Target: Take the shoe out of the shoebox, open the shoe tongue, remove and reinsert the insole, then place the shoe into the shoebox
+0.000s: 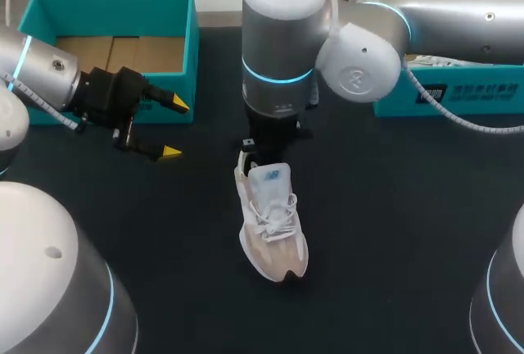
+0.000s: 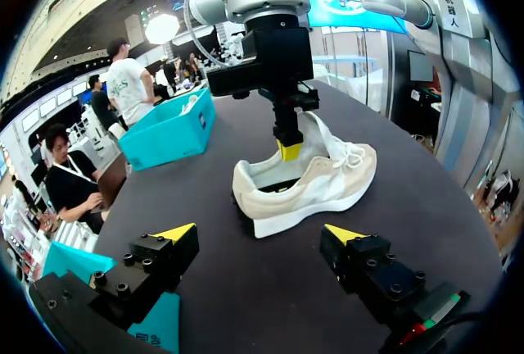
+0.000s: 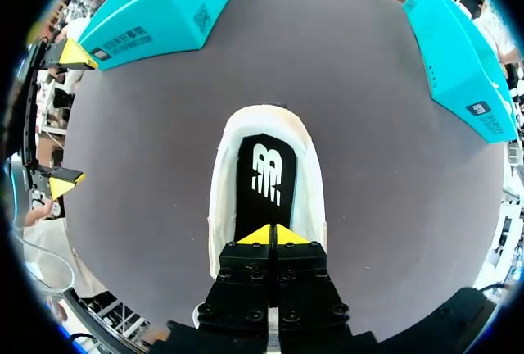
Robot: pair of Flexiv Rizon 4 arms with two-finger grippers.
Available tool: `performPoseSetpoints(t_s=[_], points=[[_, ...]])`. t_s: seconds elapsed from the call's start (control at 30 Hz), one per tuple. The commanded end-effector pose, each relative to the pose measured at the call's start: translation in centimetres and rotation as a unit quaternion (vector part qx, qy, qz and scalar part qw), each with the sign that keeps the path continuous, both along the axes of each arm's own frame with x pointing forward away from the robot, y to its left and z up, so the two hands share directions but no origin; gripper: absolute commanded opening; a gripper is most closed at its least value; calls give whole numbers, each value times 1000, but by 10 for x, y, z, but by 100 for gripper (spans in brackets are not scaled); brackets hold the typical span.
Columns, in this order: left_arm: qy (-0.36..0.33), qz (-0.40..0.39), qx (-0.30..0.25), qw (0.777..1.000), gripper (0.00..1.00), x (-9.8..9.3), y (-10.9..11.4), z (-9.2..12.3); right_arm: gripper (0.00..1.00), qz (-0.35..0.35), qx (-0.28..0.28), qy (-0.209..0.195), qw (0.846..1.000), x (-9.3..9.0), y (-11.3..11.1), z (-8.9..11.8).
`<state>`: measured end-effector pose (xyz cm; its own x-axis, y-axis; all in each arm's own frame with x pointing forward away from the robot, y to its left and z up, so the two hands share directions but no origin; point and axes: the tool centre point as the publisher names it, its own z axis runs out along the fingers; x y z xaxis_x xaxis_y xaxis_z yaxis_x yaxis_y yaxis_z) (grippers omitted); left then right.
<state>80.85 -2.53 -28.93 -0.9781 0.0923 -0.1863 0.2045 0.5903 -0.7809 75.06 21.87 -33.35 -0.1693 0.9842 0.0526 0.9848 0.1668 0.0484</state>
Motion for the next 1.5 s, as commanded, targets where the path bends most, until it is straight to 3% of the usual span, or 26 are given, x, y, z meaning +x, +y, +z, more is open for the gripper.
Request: performPoseSetpoints(t_s=[0.03,0.23,0.7,0.73,0.77,0.8,1.5], points=[[0,0,1,1000,100,0,0,0,0,6,-5,9,1000,0,2,-2],[0,0,1,1000,100,0,0,0,0,50,-43,81,995,-10,2,-13],[0,0,1,1000,100,0,0,0,2,61,-31,107,992,-17,-4,-17],[0,0,1,1000,100,0,0,0,17,61,-31,107,992,-17,-4,-17],[0,0,1,1000,100,0,0,0,40,58,-30,107,992,-17,-4,-17],[0,0,1,1000,100,0,0,0,98,55,-31,106,992,-18,-5,-17],[0,0,1,1000,100,0,0,0,100,72,-25,96,992,-21,6,-11]])
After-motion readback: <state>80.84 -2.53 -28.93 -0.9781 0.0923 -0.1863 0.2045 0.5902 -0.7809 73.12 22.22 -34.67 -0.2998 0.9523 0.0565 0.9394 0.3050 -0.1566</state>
